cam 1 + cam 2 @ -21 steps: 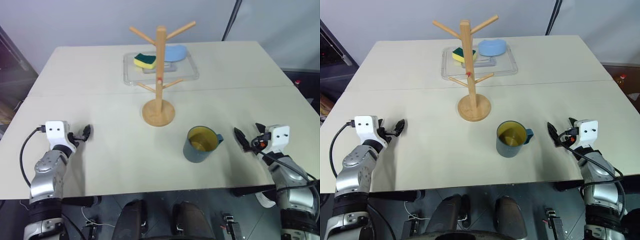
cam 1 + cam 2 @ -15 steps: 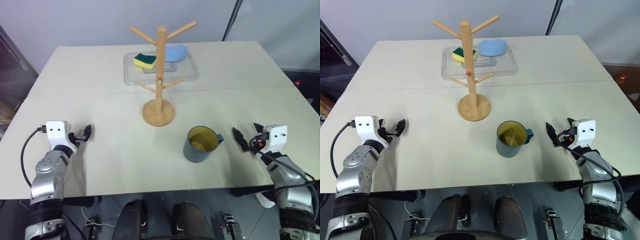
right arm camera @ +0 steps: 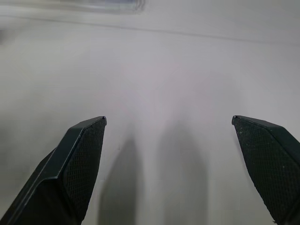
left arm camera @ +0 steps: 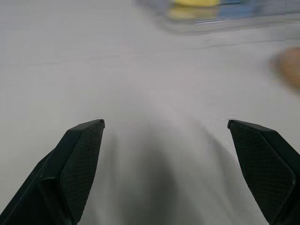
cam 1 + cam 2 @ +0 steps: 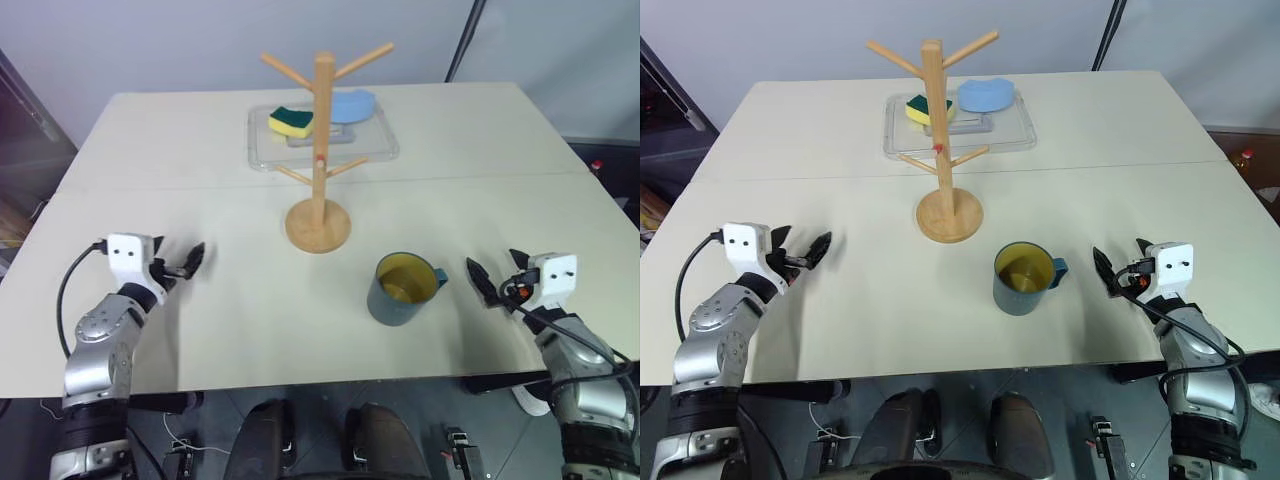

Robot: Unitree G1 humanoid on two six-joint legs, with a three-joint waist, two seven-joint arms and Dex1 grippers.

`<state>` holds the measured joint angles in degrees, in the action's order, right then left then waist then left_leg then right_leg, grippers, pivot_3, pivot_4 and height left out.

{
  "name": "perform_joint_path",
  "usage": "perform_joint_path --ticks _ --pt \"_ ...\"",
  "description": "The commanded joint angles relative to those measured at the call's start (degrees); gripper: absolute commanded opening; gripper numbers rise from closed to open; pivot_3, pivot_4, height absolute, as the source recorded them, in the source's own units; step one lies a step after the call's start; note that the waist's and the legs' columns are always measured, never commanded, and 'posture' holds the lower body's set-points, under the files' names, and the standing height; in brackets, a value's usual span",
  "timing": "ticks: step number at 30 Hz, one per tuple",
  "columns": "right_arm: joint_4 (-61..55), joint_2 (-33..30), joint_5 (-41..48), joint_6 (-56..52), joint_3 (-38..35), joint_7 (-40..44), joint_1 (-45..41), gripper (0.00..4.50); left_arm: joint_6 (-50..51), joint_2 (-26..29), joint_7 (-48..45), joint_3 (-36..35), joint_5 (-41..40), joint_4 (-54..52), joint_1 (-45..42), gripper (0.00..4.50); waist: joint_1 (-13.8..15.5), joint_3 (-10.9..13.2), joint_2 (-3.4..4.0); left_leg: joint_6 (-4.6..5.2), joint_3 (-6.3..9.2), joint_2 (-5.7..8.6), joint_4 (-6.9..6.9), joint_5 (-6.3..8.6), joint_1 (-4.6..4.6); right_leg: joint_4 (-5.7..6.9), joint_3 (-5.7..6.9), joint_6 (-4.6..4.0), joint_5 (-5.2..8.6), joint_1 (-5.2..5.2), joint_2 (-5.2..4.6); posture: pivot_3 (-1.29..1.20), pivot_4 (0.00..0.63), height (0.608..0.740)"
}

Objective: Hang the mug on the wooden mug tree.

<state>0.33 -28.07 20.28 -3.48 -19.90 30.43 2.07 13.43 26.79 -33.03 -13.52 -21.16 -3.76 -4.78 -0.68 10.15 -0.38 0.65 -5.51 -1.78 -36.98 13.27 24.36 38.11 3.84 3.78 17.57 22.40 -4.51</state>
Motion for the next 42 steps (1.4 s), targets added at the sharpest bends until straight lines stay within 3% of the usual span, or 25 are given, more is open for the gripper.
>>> perform_joint_path --ticks 1,10,17,29,40,42 --pt "-7.76 -1.47 2.42 -0.84 -1.72 2.30 3.68 4.45 -1.46 2.52 -8.69 3.26 -2.65 -6.84 2.45 4.50 -0.05 0.00 0.01 0.00 0.00 0.00 0.00 0.00 -0.01 -0.01 0.00 0.00 0.00 -0.01 0.00 0.00 0.150 0.740" --pt "-19.32 -1.69 4.43 -4.05 0.32 5.73 12.70 4.45 0.65 8.38 -22.64 10.01 -6.93 -16.64 5.52 4.50 -0.10 -0.03 0.05 -0.01 0.02 -0.03 0.00 0.02 -0.03 -0.03 -0.06 -0.19 0.10 0.00 -0.05 0.00 0.150 0.740" --pt "-22.35 -0.76 3.23 -4.13 2.87 5.21 14.47 4.45 -0.44 10.20 -27.44 12.31 -6.98 -16.52 5.26 4.50 0.01 -0.07 0.12 -0.01 0.03 -0.02 0.01 0.02 -0.02 -0.05 -0.06 -0.23 0.12 0.02 -0.07 0.00 0.150 0.740" --pt "-22.09 -0.40 0.78 -6.98 7.30 2.21 8.39 4.45 -7.59 8.39 -30.33 13.17 -4.81 -12.15 7.81 4.50 -0.02 -0.07 0.12 0.00 0.03 -0.02 0.01 0.02 0.00 -0.06 -0.07 -0.24 0.13 0.06 -0.08 0.00 0.150 0.740" --pt "-17.88 0.95 0.81 -7.46 10.01 2.88 4.44 4.45 -7.97 8.75 -28.68 12.51 -4.69 -13.81 8.78 4.50 -0.06 -0.07 0.12 0.00 0.04 -0.02 0.03 0.02 0.02 -0.07 -0.07 -0.24 0.13 0.08 -0.09 0.00 0.150 0.740" --pt "-17.07 1.31 1.14 -7.31 10.25 3.28 4.07 3.59 -7.77 8.92 -28.39 12.45 -4.81 -14.09 8.78 4.50 -0.06 -0.07 0.12 0.01 0.04 -0.02 0.03 0.02 0.02 -0.07 -0.07 -0.24 0.13 0.08 -0.09 0.00 0.150 0.740"
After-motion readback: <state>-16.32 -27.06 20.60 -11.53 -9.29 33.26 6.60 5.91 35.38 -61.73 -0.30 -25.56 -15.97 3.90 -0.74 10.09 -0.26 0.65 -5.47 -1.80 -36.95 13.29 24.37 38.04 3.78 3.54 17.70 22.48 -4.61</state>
